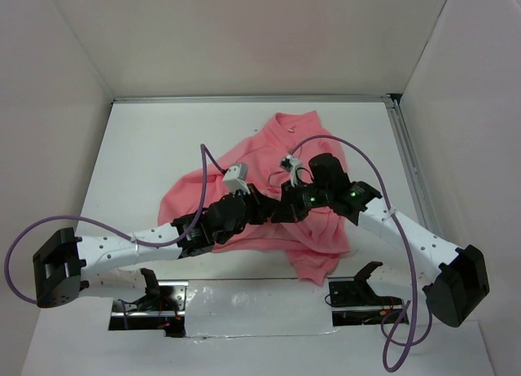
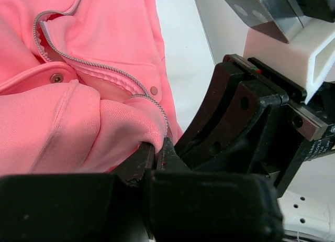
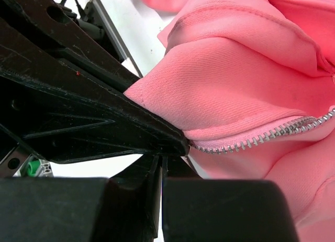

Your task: Zip up the jacket

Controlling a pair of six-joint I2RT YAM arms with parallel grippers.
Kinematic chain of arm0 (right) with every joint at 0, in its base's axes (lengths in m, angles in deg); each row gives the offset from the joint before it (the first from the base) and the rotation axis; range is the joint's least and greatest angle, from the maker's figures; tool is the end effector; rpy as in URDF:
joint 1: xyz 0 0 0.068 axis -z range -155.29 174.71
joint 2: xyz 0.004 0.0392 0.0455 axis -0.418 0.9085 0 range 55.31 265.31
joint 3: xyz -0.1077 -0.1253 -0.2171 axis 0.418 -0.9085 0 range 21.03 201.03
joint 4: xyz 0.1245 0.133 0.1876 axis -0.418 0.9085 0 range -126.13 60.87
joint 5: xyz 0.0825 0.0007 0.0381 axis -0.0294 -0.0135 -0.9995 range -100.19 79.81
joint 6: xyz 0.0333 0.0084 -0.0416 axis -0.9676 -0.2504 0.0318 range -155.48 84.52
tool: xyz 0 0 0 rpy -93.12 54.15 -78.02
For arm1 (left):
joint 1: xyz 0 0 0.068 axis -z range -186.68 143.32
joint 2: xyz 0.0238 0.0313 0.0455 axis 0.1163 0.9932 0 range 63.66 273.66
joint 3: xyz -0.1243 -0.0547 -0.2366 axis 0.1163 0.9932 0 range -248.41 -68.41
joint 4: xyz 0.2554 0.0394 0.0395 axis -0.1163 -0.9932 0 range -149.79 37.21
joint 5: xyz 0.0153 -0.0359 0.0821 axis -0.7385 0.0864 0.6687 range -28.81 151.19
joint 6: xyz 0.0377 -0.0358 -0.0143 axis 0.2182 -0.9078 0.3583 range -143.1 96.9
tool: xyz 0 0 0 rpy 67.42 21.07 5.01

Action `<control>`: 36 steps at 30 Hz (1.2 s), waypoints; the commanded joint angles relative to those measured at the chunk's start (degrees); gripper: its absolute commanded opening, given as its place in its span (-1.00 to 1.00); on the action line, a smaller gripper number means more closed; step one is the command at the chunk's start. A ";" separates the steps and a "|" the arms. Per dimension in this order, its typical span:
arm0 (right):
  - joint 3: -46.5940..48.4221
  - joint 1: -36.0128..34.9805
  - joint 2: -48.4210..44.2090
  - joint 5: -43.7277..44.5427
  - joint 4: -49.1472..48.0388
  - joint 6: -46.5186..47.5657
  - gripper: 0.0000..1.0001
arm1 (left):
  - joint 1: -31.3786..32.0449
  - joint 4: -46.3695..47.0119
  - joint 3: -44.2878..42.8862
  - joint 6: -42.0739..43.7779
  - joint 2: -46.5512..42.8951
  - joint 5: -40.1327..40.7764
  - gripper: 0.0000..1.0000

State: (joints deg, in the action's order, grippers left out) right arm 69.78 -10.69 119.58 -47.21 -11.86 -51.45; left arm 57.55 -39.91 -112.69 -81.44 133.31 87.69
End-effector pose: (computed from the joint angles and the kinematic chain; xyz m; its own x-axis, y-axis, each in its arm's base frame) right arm 0.1801 0.1544 0.2780 -0.7326 -0.2511 -0.6327 -0.6637 0.4701 0.5819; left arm 0.1355 -0.2439 0.2873 -0.5741 -0.5629 -0.5946 0.2435 0.5760 -0.7804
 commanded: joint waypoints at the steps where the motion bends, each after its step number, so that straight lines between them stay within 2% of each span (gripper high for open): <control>1: 1.43 0.94 -2.30 0.10 -1.86 1.20 -1.00 | 0.64 6.45 -0.38 2.71 -0.57 -3.91 -1.00; 9: 1.26 2.44 -4.15 6.86 5.07 2.69 -1.00 | 0.64 6.27 0.32 5.61 -1.18 -3.03 -1.00; 15: 0.56 4.37 -6.43 15.21 5.96 -0.12 -1.00 | 0.64 5.05 1.03 7.98 -2.76 -4.17 -1.00; 23: 0.55 5.43 -8.73 12.75 5.78 0.06 -1.00 | 0.55 5.04 2.17 11.14 -3.29 -6.55 -1.00; 29: -0.15 4.90 -10.56 21.26 3.42 -4.94 -1.00 | 0.64 5.40 1.82 13.17 -3.73 -9.27 -1.00; 34: -0.85 4.46 -15.48 34.87 2.71 -10.75 -1.00 | 0.64 -3.03 -0.81 9.75 -2.85 -7.43 -1.00; 36: -0.68 4.46 -16.02 36.83 2.80 -11.45 -1.00 | 0.55 -6.01 -0.91 8.61 -2.67 -7.34 -1.00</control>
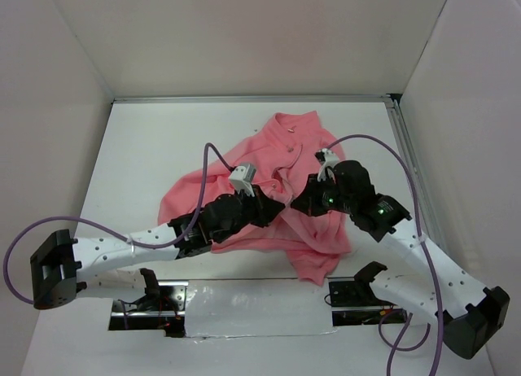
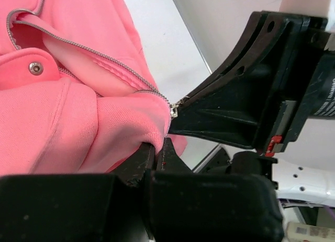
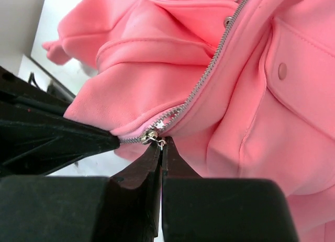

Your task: Zip up the jacket

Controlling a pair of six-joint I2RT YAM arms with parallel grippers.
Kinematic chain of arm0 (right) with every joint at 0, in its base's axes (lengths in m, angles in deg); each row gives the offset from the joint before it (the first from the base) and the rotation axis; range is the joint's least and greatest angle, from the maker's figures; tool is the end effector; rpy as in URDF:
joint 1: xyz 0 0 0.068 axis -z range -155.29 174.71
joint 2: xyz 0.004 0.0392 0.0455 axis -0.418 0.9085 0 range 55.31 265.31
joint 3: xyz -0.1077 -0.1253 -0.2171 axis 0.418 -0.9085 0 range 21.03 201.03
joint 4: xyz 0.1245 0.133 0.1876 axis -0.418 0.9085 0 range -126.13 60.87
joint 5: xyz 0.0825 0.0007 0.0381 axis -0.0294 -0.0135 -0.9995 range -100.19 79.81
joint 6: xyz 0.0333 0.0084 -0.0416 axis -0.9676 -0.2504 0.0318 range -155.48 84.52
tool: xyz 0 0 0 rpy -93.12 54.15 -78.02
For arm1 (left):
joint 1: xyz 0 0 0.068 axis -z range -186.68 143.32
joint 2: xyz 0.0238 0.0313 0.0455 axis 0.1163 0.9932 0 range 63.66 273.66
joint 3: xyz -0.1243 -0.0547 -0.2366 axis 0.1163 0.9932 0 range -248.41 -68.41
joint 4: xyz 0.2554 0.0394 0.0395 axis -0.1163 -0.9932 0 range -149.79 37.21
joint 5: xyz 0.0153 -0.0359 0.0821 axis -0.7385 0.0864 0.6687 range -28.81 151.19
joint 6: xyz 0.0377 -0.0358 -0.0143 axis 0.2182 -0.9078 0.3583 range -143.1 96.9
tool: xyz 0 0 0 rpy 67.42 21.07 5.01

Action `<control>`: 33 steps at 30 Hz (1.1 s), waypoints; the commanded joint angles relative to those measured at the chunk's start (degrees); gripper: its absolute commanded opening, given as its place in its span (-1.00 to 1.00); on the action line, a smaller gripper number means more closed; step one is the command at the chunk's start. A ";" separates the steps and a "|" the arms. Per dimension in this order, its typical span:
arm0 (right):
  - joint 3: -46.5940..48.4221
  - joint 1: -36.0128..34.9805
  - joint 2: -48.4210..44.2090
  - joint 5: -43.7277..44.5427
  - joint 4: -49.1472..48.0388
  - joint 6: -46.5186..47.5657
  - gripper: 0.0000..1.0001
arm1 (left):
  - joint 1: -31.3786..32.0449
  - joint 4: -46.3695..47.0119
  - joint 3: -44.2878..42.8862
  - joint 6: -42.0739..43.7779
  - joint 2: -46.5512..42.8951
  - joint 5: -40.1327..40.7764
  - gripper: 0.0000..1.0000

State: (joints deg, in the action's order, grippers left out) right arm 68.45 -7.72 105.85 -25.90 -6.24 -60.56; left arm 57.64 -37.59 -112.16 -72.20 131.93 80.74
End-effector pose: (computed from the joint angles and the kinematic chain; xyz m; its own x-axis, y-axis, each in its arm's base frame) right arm 0.1560 0.1106 0.3049 -0.7166 0.0282 -0.6970 -0.4462 0.7495 0.4891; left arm 0.1304 -0.2436 0.2942 -0.5797 -0.4380 -0.6871 0.4093 0.5726 -0.7104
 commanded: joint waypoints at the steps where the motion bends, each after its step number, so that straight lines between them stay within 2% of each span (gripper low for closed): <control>1: 1.44 1.66 -1.68 15.53 -2.47 -2.17 -1.00 | 0.55 -8.87 -1.17 -0.38 -1.56 -1.09 -1.00; 4: 3.64 2.19 1.74 18.08 0.33 -1.82 -1.00 | 0.55 -14.58 -1.17 -2.75 -4.01 -3.37 -1.00; 8: 6.01 4.56 9.89 16.41 0.34 -1.12 -1.00 | 0.55 -19.06 1.99 -4.76 -11.64 -7.15 -1.00; 11: 9.18 4.39 16.49 12.81 2.63 0.38 -1.00 | 0.55 -24.15 2.96 -4.33 -15.26 -8.91 -1.00; 13: 11.01 2.99 18.61 13.94 3.15 1.96 -1.00 | 0.55 -27.48 3.23 -3.28 -16.15 -9.97 -1.00; 16: 14.27 2.45 24.32 22.27 4.56 2.41 -1.00 | 0.64 -31.87 4.02 -3.36 -17.90 -12.42 -1.00; 19: 18.84 1.93 30.65 32.11 4.83 0.39 -1.00 | 0.64 -32.69 6.99 -3.89 -22.11 -16.63 -1.00; 20: 20.50 2.10 34.76 38.06 6.57 -1.18 -1.00 | 0.64 -32.17 7.97 -3.11 -23.35 -17.87 -1.00; 23: 28.41 2.02 41.37 44.51 10.18 -2.34 -1.00 | 0.64 -32.52 10.34 -3.11 -27.48 -20.33 -1.00; 26: 33.69 2.63 48.23 47.69 10.89 -1.20 -1.00 | 0.64 -34.27 10.87 -3.28 -30.30 -20.87 -1.00; 30: 45.37 7.09 58.14 53.05 13.61 -0.85 -1.00 | 0.64 -37.25 10.70 -4.59 -31.79 -20.34 -1.00; 33: 52.06 11.50 63.61 52.02 13.62 0.47 -1.00 | 0.64 -40.50 10.26 -4.95 -32.41 -19.99 -1.00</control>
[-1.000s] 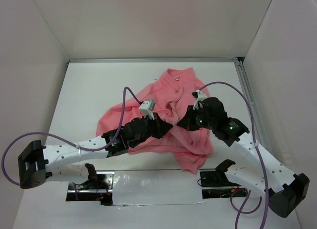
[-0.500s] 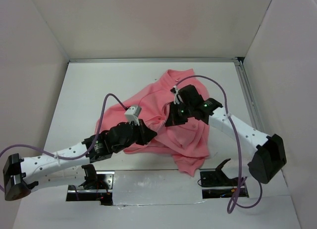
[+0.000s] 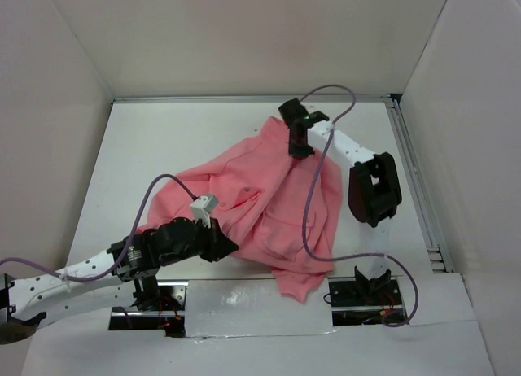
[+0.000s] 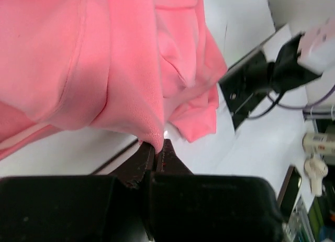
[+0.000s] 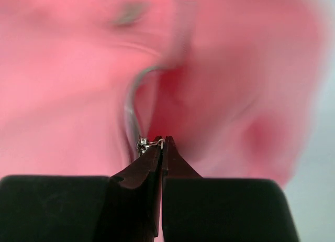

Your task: Zip up the jacket

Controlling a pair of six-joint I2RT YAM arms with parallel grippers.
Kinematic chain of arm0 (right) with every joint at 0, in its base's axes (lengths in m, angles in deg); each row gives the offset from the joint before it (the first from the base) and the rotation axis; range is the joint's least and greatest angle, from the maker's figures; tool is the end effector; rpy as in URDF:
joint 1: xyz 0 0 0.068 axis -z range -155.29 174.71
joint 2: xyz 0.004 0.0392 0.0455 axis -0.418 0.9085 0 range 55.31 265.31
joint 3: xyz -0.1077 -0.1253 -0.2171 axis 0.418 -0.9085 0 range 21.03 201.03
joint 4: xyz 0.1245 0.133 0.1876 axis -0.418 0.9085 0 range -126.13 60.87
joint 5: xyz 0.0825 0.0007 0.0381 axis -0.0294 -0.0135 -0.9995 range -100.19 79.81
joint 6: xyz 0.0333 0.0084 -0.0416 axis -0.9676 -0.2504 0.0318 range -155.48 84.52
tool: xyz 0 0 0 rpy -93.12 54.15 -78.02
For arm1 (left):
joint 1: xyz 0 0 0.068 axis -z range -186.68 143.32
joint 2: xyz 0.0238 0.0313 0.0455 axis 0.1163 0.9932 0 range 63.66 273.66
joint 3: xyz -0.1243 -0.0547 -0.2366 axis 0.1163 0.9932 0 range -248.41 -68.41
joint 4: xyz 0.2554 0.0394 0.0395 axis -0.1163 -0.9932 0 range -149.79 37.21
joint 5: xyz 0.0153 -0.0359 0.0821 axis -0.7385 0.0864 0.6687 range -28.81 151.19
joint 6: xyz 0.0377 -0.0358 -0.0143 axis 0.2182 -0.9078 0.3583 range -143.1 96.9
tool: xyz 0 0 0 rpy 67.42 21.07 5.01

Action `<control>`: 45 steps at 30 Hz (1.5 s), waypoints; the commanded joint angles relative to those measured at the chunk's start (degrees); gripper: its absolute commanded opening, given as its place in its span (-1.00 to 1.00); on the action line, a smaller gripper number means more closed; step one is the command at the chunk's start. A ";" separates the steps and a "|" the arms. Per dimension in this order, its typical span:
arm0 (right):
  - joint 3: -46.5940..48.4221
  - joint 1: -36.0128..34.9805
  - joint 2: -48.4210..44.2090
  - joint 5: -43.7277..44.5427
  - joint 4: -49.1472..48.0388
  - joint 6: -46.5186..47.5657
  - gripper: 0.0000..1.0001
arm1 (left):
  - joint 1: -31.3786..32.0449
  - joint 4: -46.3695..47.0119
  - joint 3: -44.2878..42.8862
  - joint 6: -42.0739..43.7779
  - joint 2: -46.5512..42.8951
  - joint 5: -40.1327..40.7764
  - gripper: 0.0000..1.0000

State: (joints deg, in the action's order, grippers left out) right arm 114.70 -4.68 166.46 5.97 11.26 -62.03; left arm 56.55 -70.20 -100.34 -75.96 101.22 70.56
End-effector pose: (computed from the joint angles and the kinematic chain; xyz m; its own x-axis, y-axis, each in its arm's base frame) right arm 0.3647 0.1941 0.2454 -0.8703 0.0025 -0.4925 0.0231 0.9991 -0.0356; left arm 0.0777 -0.1409 0.2673 -0.7549 -0.2499 -0.6064 0.3506 0.6277 -0.6951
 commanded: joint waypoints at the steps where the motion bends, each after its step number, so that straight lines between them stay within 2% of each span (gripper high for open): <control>1: 9.39 9.69 4.41 19.18 -4.24 2.72 -1.00 | 1.73 -9.38 -1.74 -1.54 -2.14 -9.72 -1.00; 6: 26.00 17.33 15.83 20.13 -2.59 4.92 -1.00 | 1.73 -13.17 -1.83 -3.21 -3.54 -7.35 -1.00; 9: 44.78 23.29 21.89 18.91 -2.82 5.45 -1.00 | 1.73 -14.84 -1.57 -4.09 -4.34 -6.20 -1.00; 10: 47.20 24.54 22.70 18.91 -3.36 5.45 -1.00 | 1.64 -15.54 -1.48 -4.96 -4.77 -5.85 -1.00; 12: 48.37 26.83 21.92 18.91 -7.99 5.71 -1.00 | 1.73 -16.95 -1.48 -5.67 -4.78 -4.45 -1.00; 16: 43.97 28.95 16.05 17.95 -16.45 9.22 -1.00 | 1.73 -18.97 -2.35 -8.39 -2.85 -2.51 -1.00; 18: 44.84 28.95 14.80 15.23 -17.16 11.07 -1.00 | 1.64 -19.68 -3.23 -9.27 -1.27 -1.20 -0.71; 19: 45.20 28.95 14.01 14.26 -17.25 11.34 -1.00 | 1.73 -19.77 -3.58 -10.32 0.65 -0.32 -0.70; 20: 45.46 28.95 13.57 11.55 -17.60 11.95 -0.96 | 1.73 -20.20 -3.93 -11.03 1.72 2.12 -0.60; 21: 44.94 28.95 13.22 9.70 -17.60 12.04 -0.65 | 1.73 -20.47 -4.81 -12.86 3.90 3.54 -0.41; 22: 43.02 28.95 11.91 5.94 -17.25 11.35 0.31 | 1.64 -21.95 -6.12 -13.93 5.14 6.86 0.44; 23: 41.26 28.95 10.94 4.77 -17.42 10.64 0.99 | 1.73 -23.18 -7.09 -15.41 6.20 8.98 0.98; 26: 33.63 28.95 6.11 3.52 -18.30 8.89 0.99 | 1.73 -29.33 -11.22 -23.24 9.54 14.26 0.98; 27: 31.94 30.51 4.70 3.52 -18.13 8.44 0.99 | 1.73 -34.57 -14.71 -27.43 10.42 16.71 0.99; 29: 27.39 31.31 0.05 2.83 -17.60 5.91 0.99 | 1.73 -37.95 -18.85 -28.87 10.43 17.61 0.99; 32: 20.71 33.51 -7.07 -1.64 -18.04 4.05 0.99 | 1.64 -37.09 -21.24 -23.62 8.85 17.09 0.98; 35: 14.45 35.53 -13.93 -4.46 -17.43 2.20 0.99 | 1.56 -36.65 -22.04 -22.47 5.78 17.44 0.98; 36: 10.78 36.15 -18.99 -4.91 -17.43 2.37 0.99 | 1.55 -35.34 -21.96 -20.81 4.38 17.53 0.99; 38: 6.63 36.33 -20.70 -4.57 -17.86 2.38 1.00 | 1.47 -34.63 -21.61 -18.53 3.32 17.44 0.99; 40: -0.63 36.51 -26.49 -3.77 -19.96 2.90 0.99 | 1.12 -33.23 -21.34 -16.76 2.78 16.57 0.99; 45: -13.04 37.12 -38.09 -2.98 -23.66 2.20 0.99 | -5.19 -29.26 -22.12 -9.55 6.64 10.96 0.99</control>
State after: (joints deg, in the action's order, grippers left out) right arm 106.70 31.97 133.52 2.87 -7.47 -58.86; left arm 54.38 -102.94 -121.19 -91.37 105.31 85.07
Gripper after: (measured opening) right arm 0.996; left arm 0.993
